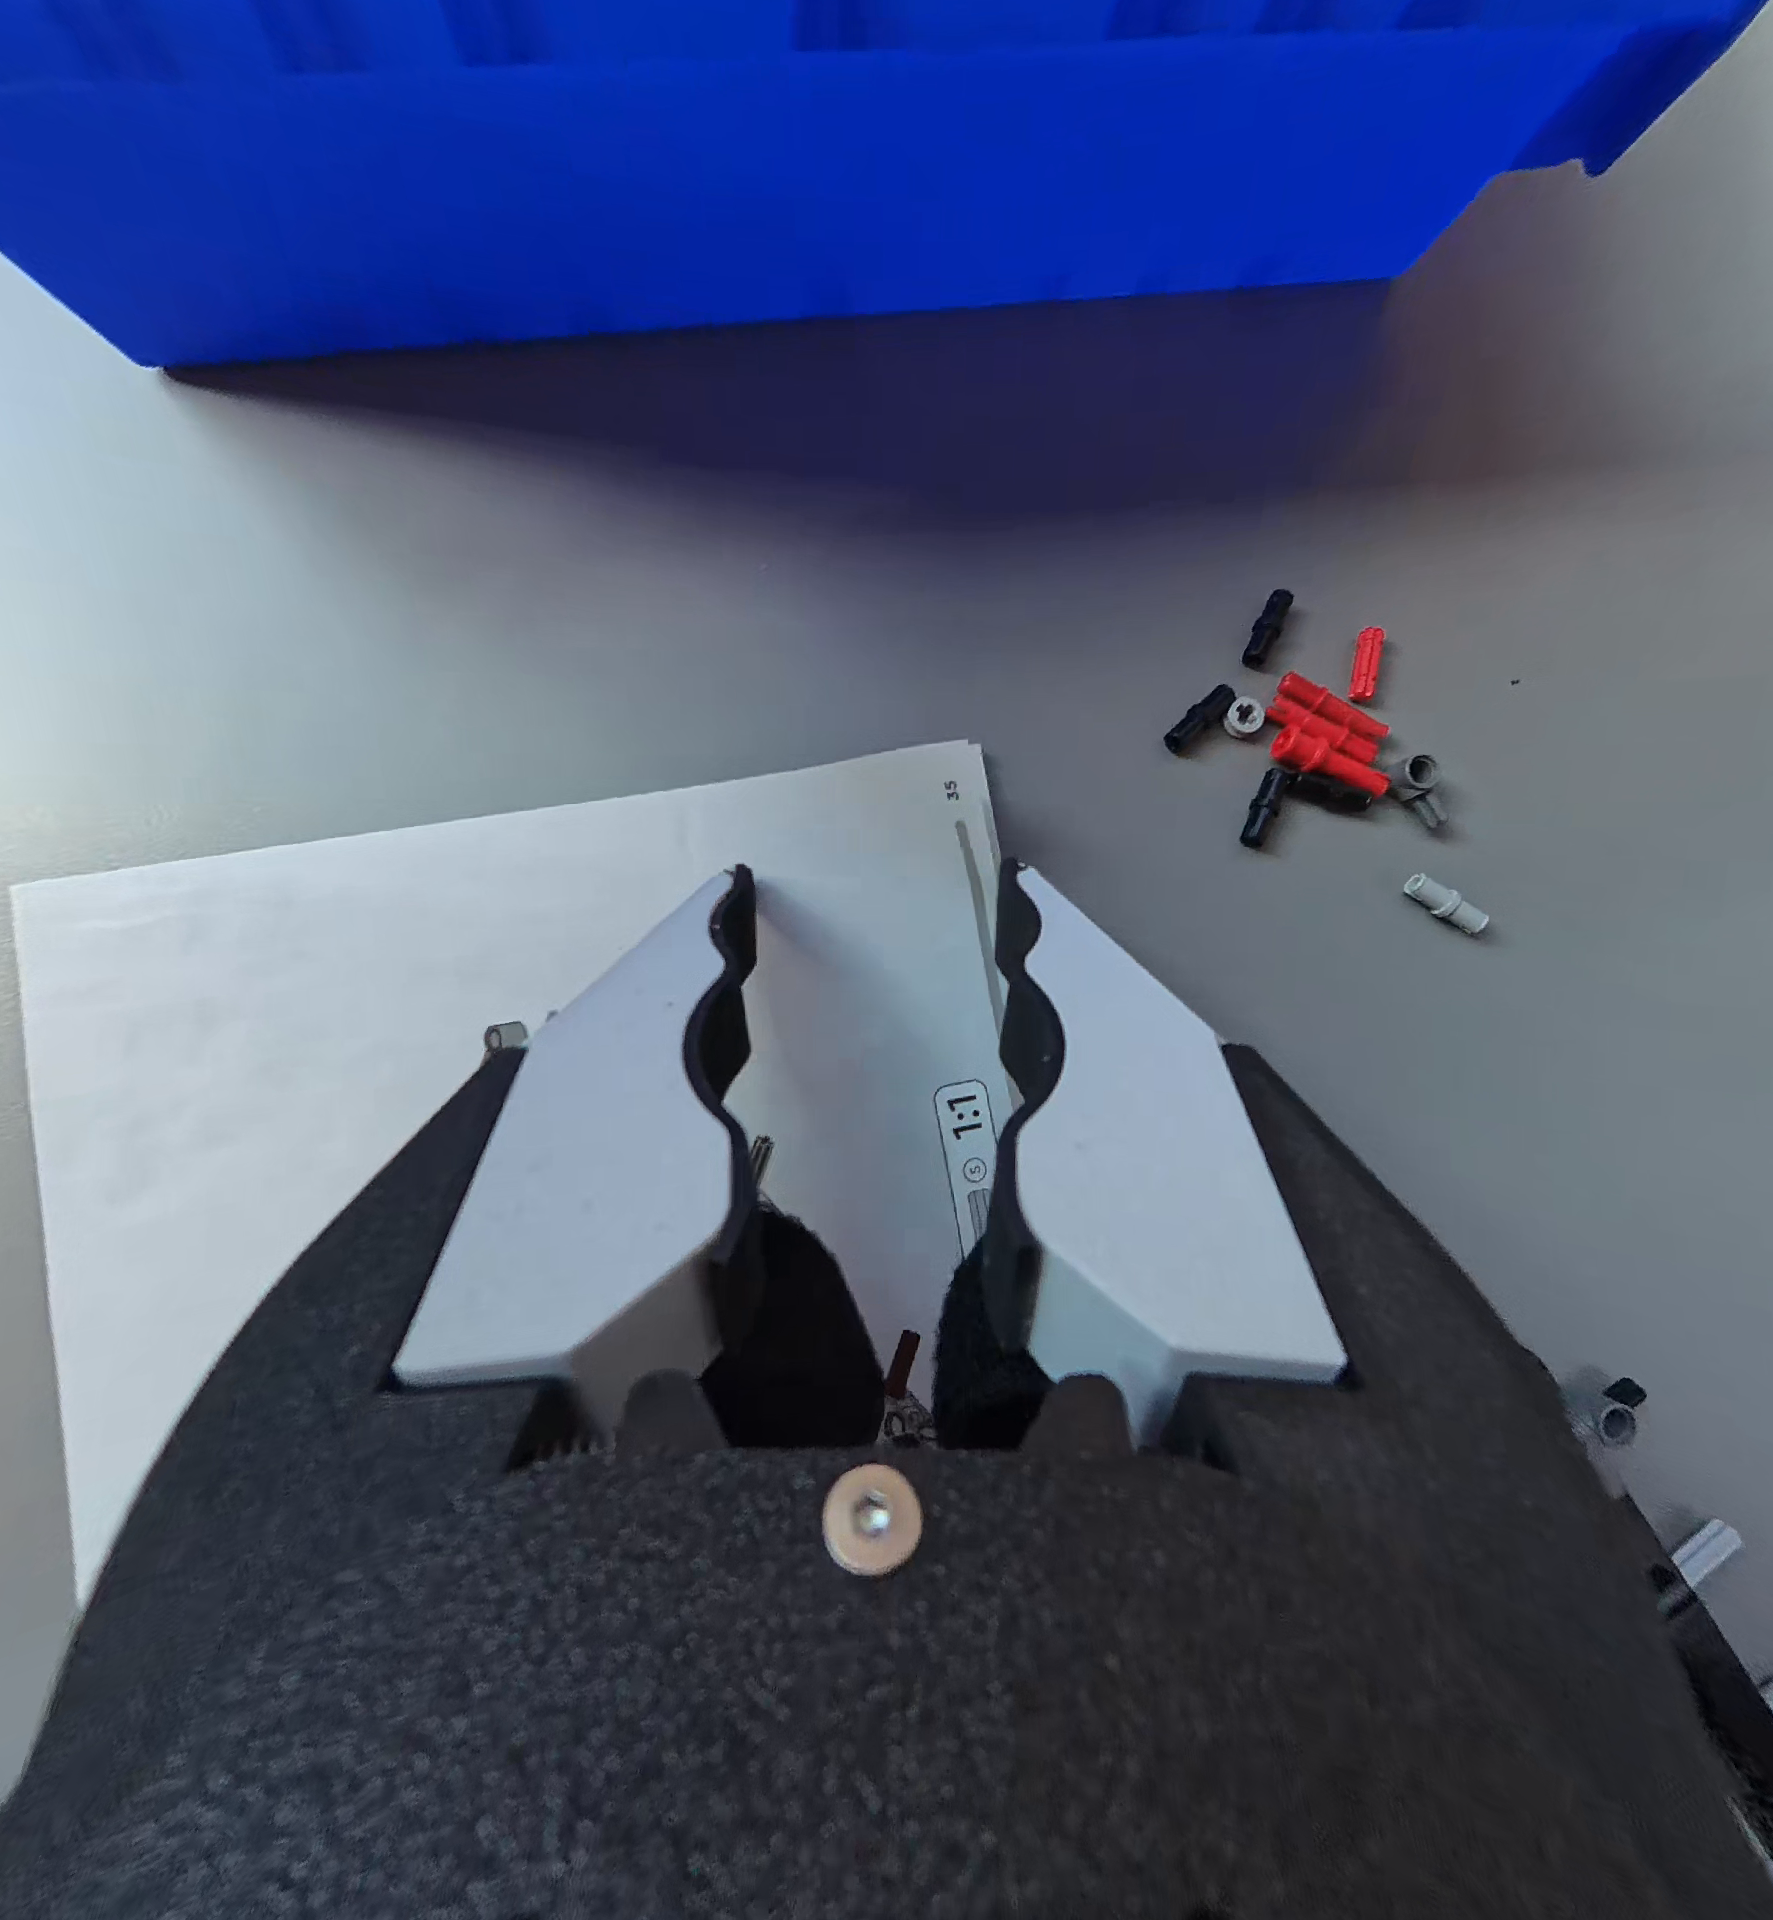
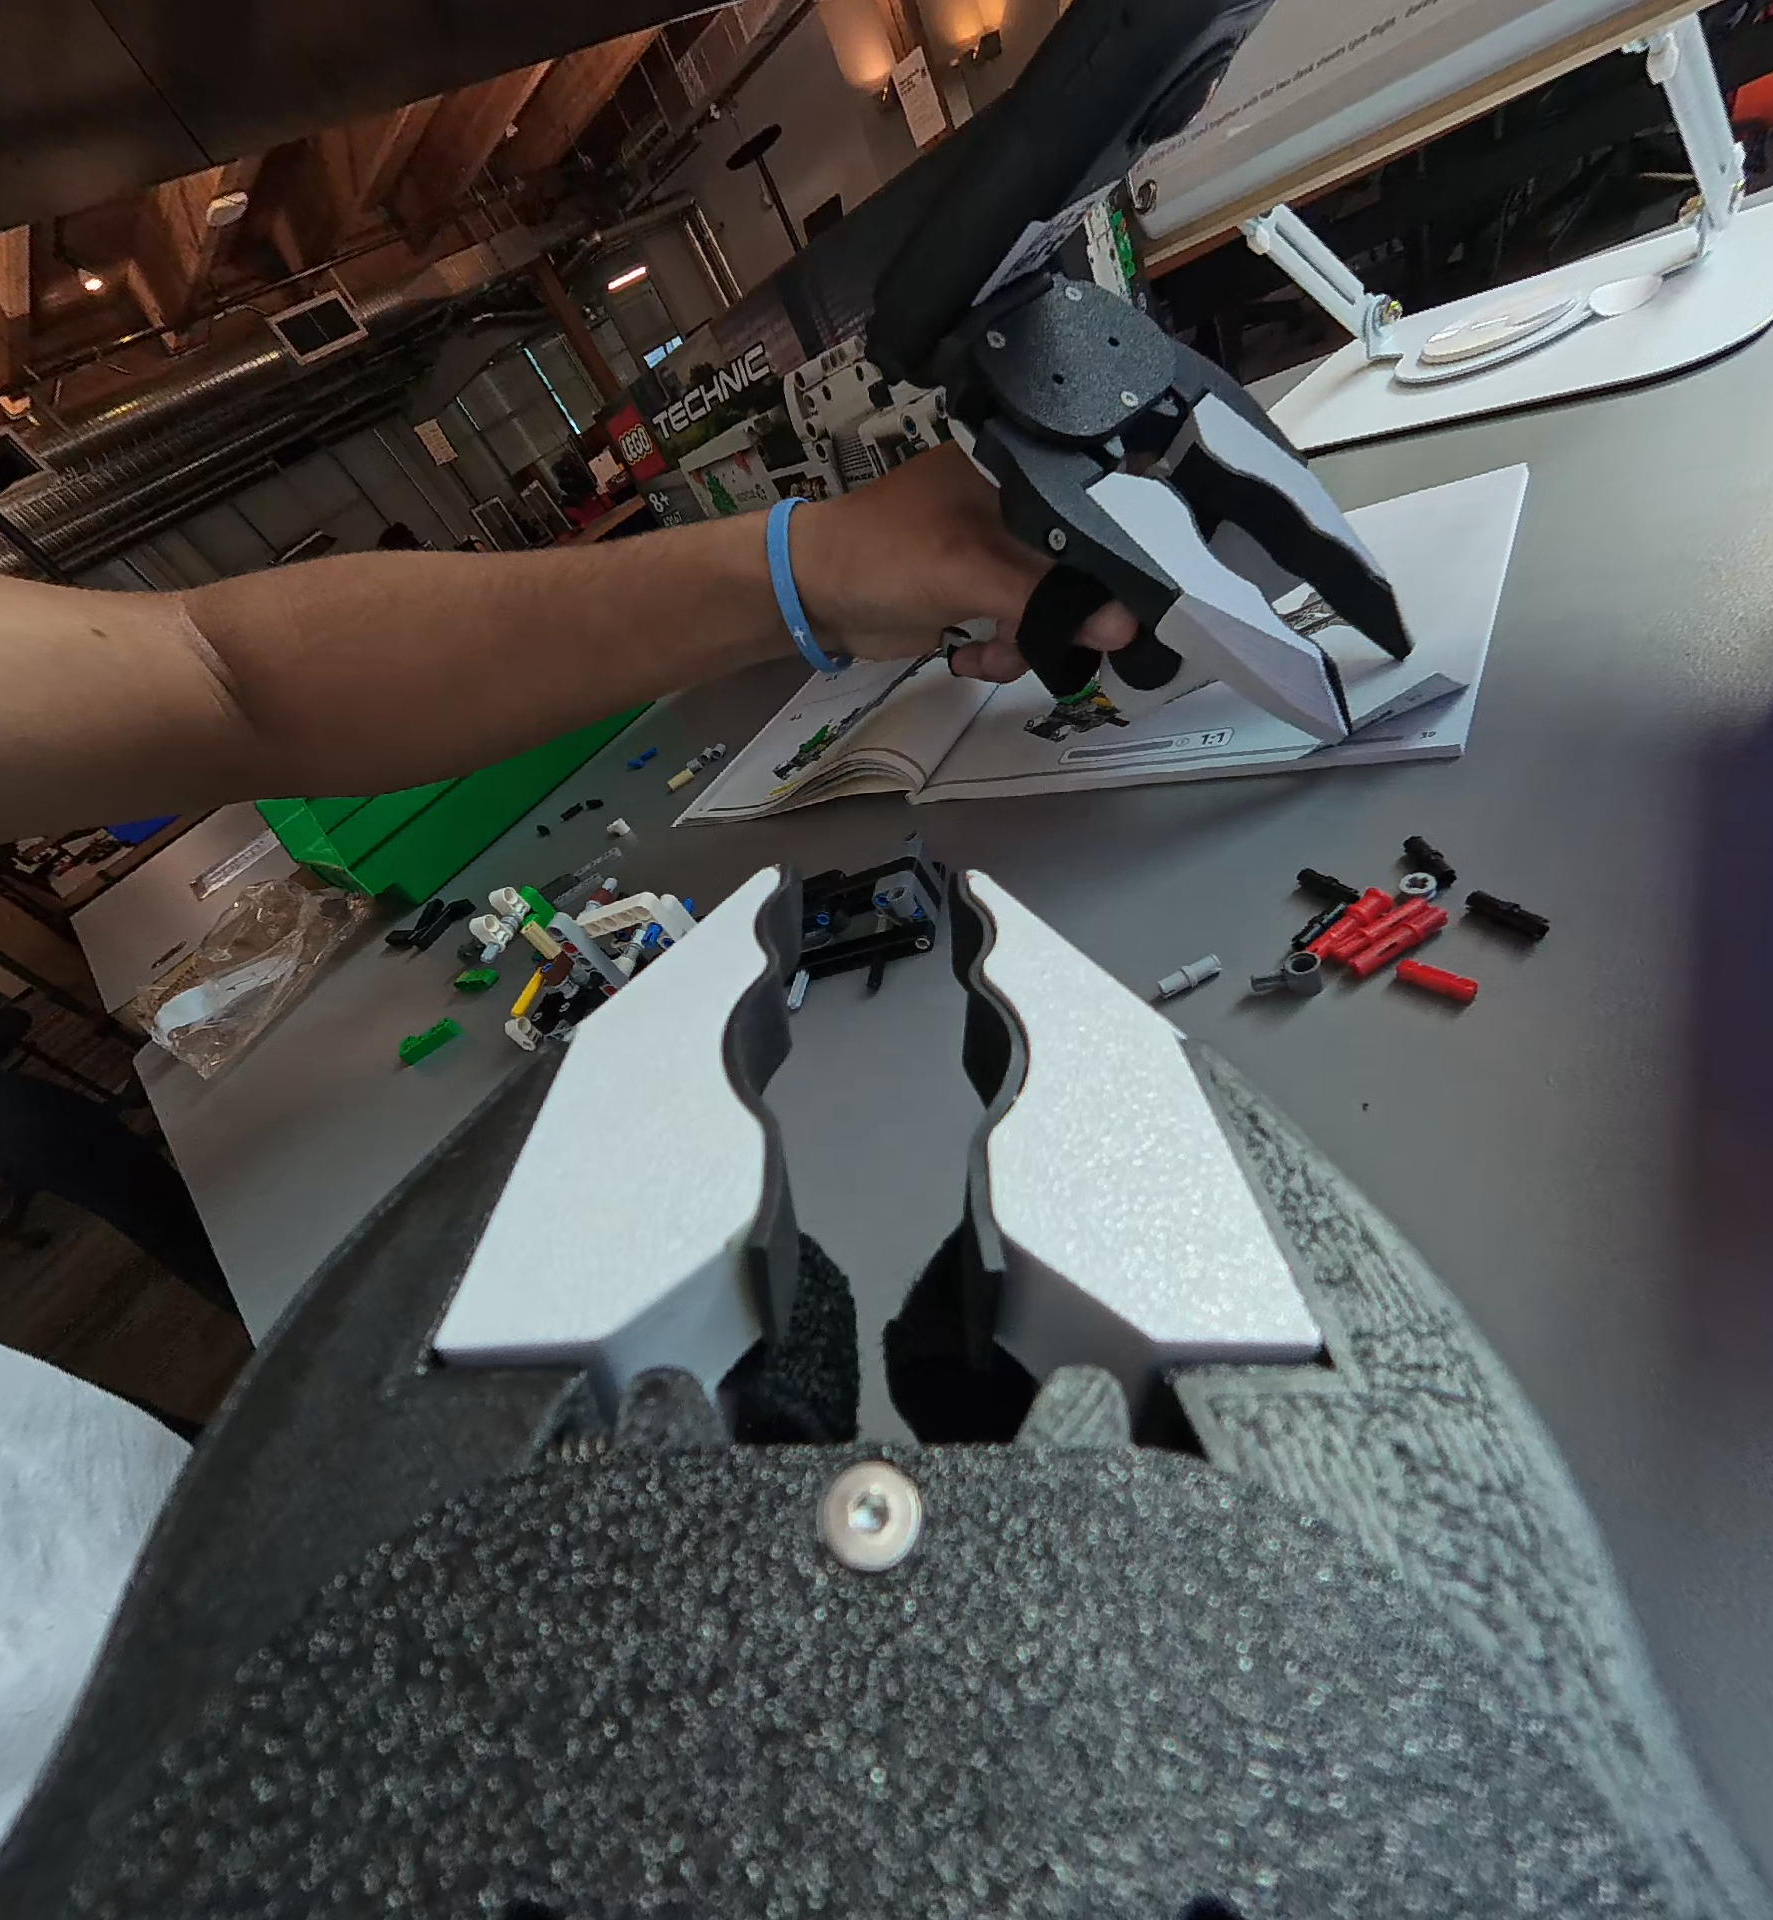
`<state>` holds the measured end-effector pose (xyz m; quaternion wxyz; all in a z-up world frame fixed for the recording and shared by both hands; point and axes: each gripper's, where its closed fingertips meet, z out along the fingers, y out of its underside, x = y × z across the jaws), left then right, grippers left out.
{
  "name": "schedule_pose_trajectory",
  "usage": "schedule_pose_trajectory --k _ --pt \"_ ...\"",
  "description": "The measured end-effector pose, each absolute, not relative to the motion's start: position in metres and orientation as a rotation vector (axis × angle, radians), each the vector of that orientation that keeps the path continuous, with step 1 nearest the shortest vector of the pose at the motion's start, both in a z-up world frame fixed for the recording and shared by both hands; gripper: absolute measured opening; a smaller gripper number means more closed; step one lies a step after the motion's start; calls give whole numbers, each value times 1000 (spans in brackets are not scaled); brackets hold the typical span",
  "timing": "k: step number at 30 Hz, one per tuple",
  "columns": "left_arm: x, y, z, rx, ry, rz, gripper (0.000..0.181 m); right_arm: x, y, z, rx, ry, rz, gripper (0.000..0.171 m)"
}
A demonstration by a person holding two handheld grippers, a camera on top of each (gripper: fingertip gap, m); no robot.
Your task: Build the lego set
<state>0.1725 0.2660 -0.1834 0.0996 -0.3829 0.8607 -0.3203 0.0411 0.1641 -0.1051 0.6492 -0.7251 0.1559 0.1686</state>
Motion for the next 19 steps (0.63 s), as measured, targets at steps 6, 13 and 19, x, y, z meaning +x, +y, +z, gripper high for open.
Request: schedule_pose_trajectory --k 6,13,19 --pt "165 260 -184 -1065 2573 -914 1 41 164 -105 -1650 353 381 27" --pt "158 269 -167 -1161 2454 -951 0 45 165 -107 -1662 375 341 26" --pt "135 283 -125 -1171 2277 -1112 0 90 195 -95 -1814 284 38 38"
